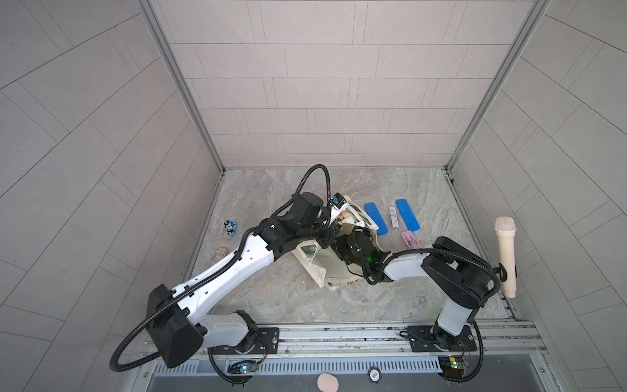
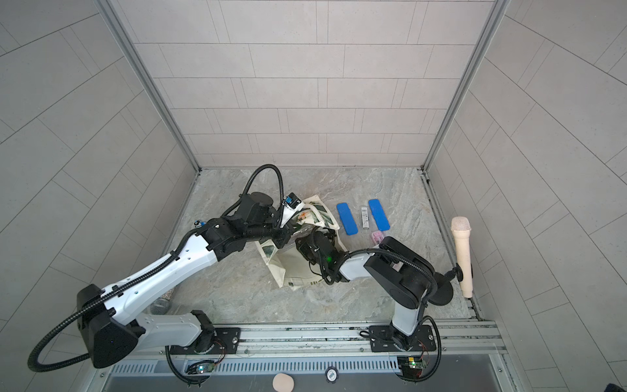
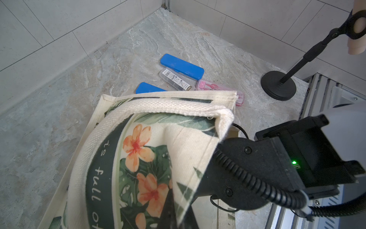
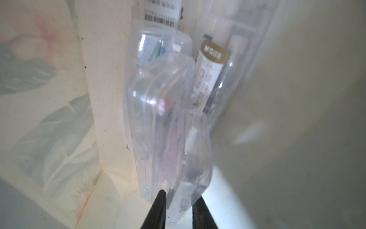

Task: Take out the compass set from the canvas bag
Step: Pick up the compass set from the canvas bag.

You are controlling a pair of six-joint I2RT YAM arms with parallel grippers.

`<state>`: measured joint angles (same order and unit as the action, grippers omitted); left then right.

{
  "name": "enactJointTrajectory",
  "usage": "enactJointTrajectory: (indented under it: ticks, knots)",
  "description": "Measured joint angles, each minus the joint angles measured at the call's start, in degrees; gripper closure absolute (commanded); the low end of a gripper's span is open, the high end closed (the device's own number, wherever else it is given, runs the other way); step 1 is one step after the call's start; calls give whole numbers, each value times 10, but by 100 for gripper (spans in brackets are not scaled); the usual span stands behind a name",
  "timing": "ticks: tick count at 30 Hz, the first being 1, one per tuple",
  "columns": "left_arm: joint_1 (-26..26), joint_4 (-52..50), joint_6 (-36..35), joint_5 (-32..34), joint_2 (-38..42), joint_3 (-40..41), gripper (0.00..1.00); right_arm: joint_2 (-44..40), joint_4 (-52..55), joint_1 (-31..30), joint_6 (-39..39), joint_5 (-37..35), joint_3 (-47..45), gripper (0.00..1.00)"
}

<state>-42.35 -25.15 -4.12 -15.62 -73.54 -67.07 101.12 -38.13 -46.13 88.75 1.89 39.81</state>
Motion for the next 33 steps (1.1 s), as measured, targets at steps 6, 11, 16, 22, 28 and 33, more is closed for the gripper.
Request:
enactJointTrajectory:
  ticks: [6, 11, 16, 22, 28, 33]
  knots:
    - [-2, 0, -4, 5, 0, 0, 100, -43, 15, -3, 2, 7, -28, 76]
    - [-2, 0, -5, 9, 0, -1, 100, -96, 62, -5, -8, 12, -37, 76]
    - [-2, 0, -6, 18, 2, -1, 100, -155, 126, -6, -33, 17, -37, 77]
    - [-2, 1, -7, 20, 15, -1, 100, -260, 235, -15, -88, 19, -41, 77]
    - [-11, 17, -9, 8, 22, -1, 100, -407, 356, -21, -147, 6, -72, 77]
    - [-13, 28, -8, 0, 22, -1, 100, -502, 441, -22, -193, -16, -73, 77]
